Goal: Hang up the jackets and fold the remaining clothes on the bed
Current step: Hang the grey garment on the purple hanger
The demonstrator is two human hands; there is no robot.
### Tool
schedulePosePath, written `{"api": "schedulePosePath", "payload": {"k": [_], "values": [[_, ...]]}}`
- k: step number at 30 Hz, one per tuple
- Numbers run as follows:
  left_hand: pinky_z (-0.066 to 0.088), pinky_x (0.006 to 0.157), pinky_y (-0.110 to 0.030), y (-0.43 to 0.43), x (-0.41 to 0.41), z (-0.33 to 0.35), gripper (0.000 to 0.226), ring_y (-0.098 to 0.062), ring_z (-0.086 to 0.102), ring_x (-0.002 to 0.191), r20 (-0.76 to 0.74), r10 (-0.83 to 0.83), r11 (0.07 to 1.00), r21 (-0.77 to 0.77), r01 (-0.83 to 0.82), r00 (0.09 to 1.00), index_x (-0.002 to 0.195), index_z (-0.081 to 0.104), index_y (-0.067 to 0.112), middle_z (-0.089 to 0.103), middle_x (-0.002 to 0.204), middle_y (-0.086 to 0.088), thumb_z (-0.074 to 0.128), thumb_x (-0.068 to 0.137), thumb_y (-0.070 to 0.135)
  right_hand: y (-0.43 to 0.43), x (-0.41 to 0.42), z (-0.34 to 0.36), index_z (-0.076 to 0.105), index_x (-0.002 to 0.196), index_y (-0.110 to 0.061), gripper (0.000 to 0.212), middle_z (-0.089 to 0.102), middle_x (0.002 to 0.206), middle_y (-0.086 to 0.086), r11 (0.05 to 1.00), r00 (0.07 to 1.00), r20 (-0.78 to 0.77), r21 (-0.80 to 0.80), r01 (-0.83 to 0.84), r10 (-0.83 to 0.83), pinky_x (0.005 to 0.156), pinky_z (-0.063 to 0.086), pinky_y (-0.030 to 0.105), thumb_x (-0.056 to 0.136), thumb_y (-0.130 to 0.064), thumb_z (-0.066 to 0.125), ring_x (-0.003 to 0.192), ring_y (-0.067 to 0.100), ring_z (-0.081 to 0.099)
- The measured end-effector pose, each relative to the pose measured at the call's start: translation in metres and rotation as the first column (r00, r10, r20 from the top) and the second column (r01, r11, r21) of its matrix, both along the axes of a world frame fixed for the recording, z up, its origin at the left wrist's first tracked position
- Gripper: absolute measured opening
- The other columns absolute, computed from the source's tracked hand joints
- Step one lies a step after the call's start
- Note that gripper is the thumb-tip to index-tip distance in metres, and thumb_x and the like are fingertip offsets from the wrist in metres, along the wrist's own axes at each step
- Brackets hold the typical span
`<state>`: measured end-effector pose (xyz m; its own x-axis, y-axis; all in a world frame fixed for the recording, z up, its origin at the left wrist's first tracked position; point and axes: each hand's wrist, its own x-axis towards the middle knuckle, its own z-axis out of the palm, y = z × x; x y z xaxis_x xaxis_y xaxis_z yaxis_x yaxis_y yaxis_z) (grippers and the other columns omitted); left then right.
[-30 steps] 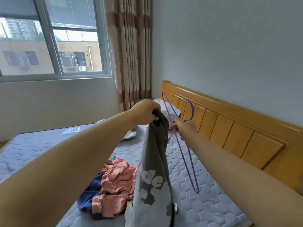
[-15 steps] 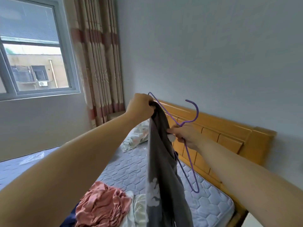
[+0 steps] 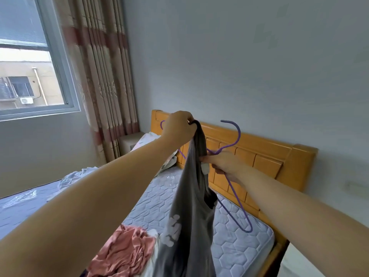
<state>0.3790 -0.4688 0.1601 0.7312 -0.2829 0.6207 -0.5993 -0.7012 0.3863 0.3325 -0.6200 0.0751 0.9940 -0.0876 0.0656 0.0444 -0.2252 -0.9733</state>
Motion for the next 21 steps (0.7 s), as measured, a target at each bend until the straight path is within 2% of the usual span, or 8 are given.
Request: {"api": "schedulePosePath", "payload": {"k": [3, 6, 8, 11, 14, 16, 19, 21], "values": [[0.041, 0.064, -0.027, 0.010, 0.003, -0.001, 0.018, -0.018, 0.050, 0.074, -0.005, 0.025, 0.999, 0.046, -0.025, 1.000, 0.092, 0.067, 0.007, 0.054, 0.080, 0.001, 0.052, 0.088, 0.017, 0.003, -0.003, 0.008, 0.064, 0.084, -0.005, 0.016, 0.047, 0.061, 0.002, 0.990, 0.994, 0.003, -0.094, 0.109, -0.109, 0.043, 0.031, 0.020, 0.085, -0.020, 0.065, 0.048, 0.011, 0.038], [0.043, 0.069, -0.027, 0.025, 0.007, -0.004, 0.020, -0.018, 0.054, 0.082, -0.063, 0.037, 0.990, 0.136, -0.029, 0.997, 0.094, 0.068, 0.010, 0.063, 0.089, -0.002, 0.050, 0.087, 0.013, 0.004, -0.004, 0.018, 0.057, 0.071, -0.014, 0.017, 0.053, 0.064, 0.002, 0.962, 0.973, 0.072, -0.150, 0.229, -0.221, 0.050, 0.037, 0.024, 0.087, -0.020, 0.060, 0.057, 0.015, 0.048], [0.043, 0.068, -0.024, 0.028, 0.007, -0.009, 0.020, -0.018, 0.054, 0.084, -0.196, -0.013, 0.997, 0.073, 0.028, 0.981, 0.094, 0.068, 0.011, 0.063, 0.088, -0.002, 0.050, 0.085, 0.008, 0.009, -0.004, 0.023, 0.057, 0.070, -0.015, 0.018, 0.056, 0.068, 0.003, 0.948, 0.955, 0.111, -0.134, 0.288, -0.275, 0.055, 0.039, 0.025, 0.087, -0.019, 0.059, 0.065, 0.016, 0.053], [0.046, 0.067, -0.023, 0.023, 0.001, -0.018, 0.021, -0.019, 0.055, 0.079, -0.379, -0.167, 0.985, -0.101, 0.139, 0.910, 0.085, 0.062, 0.019, 0.061, 0.078, 0.000, 0.051, 0.081, 0.001, 0.017, -0.004, 0.029, 0.053, 0.065, -0.013, 0.022, 0.052, 0.066, 0.004, 0.921, 0.927, 0.174, -0.152, 0.359, -0.332, 0.053, 0.036, 0.024, 0.086, -0.016, 0.059, 0.062, 0.015, 0.049], [0.053, 0.084, -0.031, 0.019, -0.005, -0.027, 0.021, -0.021, 0.063, 0.092, -0.470, -0.296, 0.953, -0.093, 0.287, 0.831, 0.090, 0.062, 0.024, 0.067, 0.096, -0.002, 0.057, 0.084, 0.004, 0.020, -0.006, 0.035, 0.054, 0.068, -0.011, 0.020, 0.051, 0.066, 0.006, 0.904, 0.899, 0.240, -0.139, 0.405, -0.366, 0.049, 0.036, 0.020, 0.087, -0.016, 0.059, 0.059, 0.015, 0.048], [0.051, 0.091, -0.033, 0.021, -0.008, -0.031, 0.021, -0.020, 0.062, 0.095, -0.496, -0.376, 0.924, -0.142, 0.354, 0.783, 0.093, 0.064, 0.023, 0.067, 0.095, 0.001, 0.057, 0.089, 0.004, 0.017, -0.008, 0.040, 0.054, 0.067, -0.010, 0.022, 0.052, 0.066, 0.005, 0.892, 0.886, 0.236, -0.123, 0.434, -0.398, 0.051, 0.037, 0.023, 0.087, -0.017, 0.060, 0.061, 0.016, 0.049], [0.050, 0.078, -0.022, 0.027, -0.006, -0.032, 0.018, -0.007, 0.061, 0.074, -0.472, -0.439, 0.890, -0.344, 0.299, 0.765, 0.093, 0.070, 0.021, 0.066, 0.075, 0.009, 0.056, 0.093, 0.009, 0.006, -0.012, 0.049, 0.049, 0.060, -0.013, 0.027, 0.050, 0.062, 0.002, 0.861, 0.877, 0.241, -0.206, 0.466, -0.417, 0.052, 0.035, 0.025, 0.084, -0.016, 0.063, 0.063, 0.018, 0.049], [0.043, 0.062, -0.012, 0.030, -0.007, -0.029, 0.019, 0.004, 0.053, 0.057, -0.444, -0.397, 0.914, -0.273, 0.301, 0.803, 0.075, 0.068, 0.022, 0.059, 0.056, 0.017, 0.061, 0.092, 0.016, 0.000, -0.014, 0.053, 0.048, 0.060, -0.014, 0.027, 0.049, 0.062, 0.001, 0.806, 0.866, 0.282, -0.329, 0.492, -0.413, 0.051, 0.034, 0.025, 0.082, -0.017, 0.065, 0.064, 0.019, 0.049]]}}
